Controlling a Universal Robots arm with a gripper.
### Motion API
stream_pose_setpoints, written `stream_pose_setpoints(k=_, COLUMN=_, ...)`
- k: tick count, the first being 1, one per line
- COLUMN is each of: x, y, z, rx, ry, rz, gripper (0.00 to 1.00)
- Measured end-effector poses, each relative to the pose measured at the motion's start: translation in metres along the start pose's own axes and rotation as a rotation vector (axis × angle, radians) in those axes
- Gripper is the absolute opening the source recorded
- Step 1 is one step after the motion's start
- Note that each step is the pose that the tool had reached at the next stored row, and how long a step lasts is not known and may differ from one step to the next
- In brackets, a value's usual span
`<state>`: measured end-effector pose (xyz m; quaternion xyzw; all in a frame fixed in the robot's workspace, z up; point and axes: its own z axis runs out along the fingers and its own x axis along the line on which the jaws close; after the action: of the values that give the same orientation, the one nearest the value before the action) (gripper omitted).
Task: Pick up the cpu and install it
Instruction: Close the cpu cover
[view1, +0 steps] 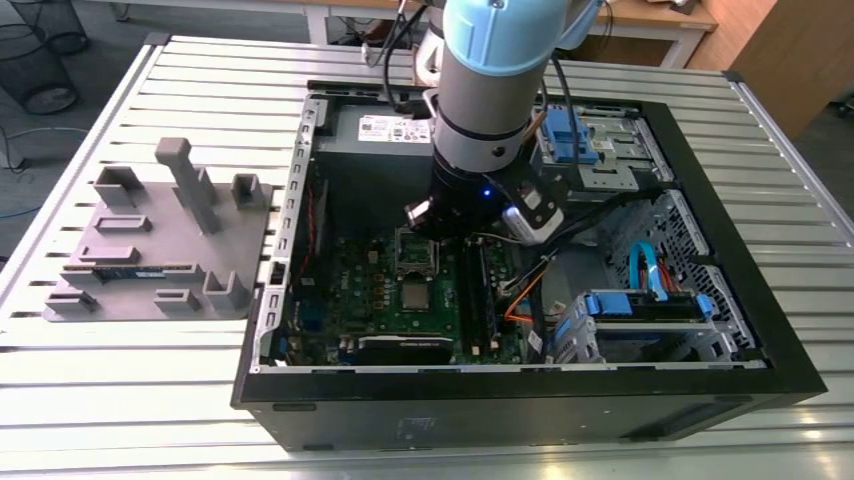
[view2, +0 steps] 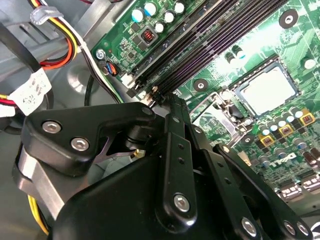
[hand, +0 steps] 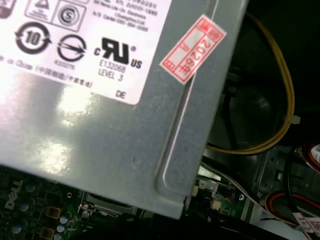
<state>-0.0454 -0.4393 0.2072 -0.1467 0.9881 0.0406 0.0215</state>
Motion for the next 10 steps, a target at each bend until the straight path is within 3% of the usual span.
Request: stream_pose_setpoints(k=10, x=-0.0001, y=0.0004, z=-0.0001, rx=0.0005, ry=0.0008, rz=-0.007, gripper=0.11)
